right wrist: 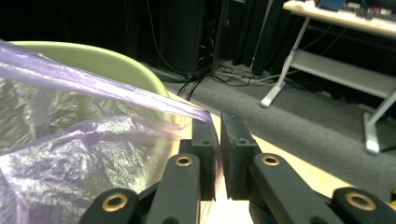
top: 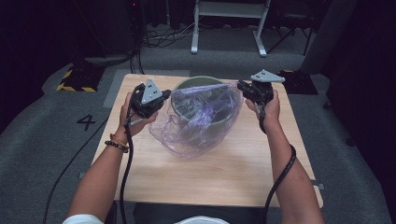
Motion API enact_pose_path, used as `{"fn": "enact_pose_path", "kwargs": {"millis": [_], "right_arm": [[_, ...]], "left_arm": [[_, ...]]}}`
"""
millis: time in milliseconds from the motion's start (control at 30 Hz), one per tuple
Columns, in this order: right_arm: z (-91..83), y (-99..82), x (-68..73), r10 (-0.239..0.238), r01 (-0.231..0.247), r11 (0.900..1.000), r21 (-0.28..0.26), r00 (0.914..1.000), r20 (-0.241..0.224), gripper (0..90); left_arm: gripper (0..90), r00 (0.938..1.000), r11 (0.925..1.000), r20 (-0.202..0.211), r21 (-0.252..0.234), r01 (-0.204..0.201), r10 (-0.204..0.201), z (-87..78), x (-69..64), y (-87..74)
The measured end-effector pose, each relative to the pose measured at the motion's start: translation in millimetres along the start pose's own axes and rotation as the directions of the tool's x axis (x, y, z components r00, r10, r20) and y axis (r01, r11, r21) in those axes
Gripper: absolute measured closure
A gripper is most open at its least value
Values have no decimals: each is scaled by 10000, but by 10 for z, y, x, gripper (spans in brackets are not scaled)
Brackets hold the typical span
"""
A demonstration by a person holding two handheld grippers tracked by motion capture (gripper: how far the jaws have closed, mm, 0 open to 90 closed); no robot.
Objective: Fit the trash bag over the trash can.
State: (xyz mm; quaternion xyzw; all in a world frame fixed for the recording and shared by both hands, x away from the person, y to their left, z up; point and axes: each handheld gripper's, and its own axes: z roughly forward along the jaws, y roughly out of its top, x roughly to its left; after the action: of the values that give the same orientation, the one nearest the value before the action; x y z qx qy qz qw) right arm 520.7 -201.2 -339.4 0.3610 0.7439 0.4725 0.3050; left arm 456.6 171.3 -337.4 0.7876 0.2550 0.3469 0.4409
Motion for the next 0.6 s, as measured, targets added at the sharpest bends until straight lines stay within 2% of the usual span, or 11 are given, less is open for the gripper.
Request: {"fn": "enact_pose_path", "kwargs": {"millis": [33,167,233,333,400,467,533,600], "right_arm": [[18,-13,-12,52,-52,10000,18,10000,6,849],[120,-99,-65,263,-265,9992,291,9996,55,844],[156,-135,-84,350,-354,9987,370,9993,89,842],[205,-186,-106,456,-461,9979,456,9989,115,842],[238,-216,-108,488,-493,9973,548,9988,105,843],[269,-250,-108,519,-519,9967,617,9986,4,849],[296,-293,-100,574,-567,9961,673,9983,-87,855],[309,-321,-99,600,-583,9959,694,9979,-230,859]], "left_arm": [[899,9999,9999,73,-35,113,-113,40,20,-9],[899,9989,9989,-110,-98,452,-453,166,83,-47],[899,9980,9981,-126,-17,621,-621,237,116,-69],[899,9980,9983,-366,268,527,-517,357,126,-111],[899,9965,9966,-369,319,761,-749,424,148,-142],[898,9939,9933,-202,357,1095,-1088,480,176,-170],[898,9920,9912,-94,400,1259,-1256,530,181,-194],[898,9880,9877,207,380,1519,-1528,591,164,-223]]}}
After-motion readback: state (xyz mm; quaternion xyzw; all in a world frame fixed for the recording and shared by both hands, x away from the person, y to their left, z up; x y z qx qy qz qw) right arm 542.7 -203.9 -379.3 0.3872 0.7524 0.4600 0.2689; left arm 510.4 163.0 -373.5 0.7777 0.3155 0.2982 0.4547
